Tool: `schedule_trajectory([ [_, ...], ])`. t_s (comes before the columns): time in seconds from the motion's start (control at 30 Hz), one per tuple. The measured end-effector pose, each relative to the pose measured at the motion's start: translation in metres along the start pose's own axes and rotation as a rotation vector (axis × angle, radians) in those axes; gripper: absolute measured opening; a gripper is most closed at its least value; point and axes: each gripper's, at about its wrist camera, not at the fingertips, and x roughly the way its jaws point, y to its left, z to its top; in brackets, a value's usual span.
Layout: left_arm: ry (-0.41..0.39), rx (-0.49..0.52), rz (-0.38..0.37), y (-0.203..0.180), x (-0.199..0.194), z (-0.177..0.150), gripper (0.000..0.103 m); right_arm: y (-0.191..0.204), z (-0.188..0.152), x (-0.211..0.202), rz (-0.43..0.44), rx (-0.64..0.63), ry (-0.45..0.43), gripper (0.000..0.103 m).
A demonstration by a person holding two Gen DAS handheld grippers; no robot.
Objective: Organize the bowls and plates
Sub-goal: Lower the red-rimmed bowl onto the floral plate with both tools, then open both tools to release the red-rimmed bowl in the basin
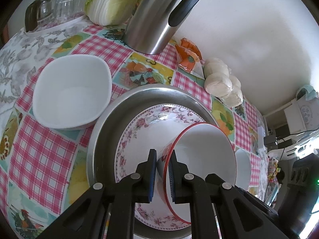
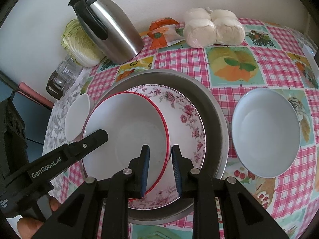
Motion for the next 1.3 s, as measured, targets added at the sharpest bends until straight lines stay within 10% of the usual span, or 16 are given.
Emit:
schedule_trajectory([
  [0.6, 0.007, 0.052, 0.051, -0.009, -0.013, 0.002, 0.019, 0.003, 0.004, -0.002, -0.019, -0.021, 0.007, 0.026],
  [0.93, -0.035, 0.113, 0.103, -0.023, -0.037, 0.003, 0.063, 0.007, 0.009, -0.033, -0.079, -0.045, -0.052, 0.039],
  [1.3, -0.031, 0.117, 0.169, -0.021, -0.042, 0.003, 0.084, 0.004, 0.011, -0.046, -0.176, -0.065, -0.06, 0.066],
])
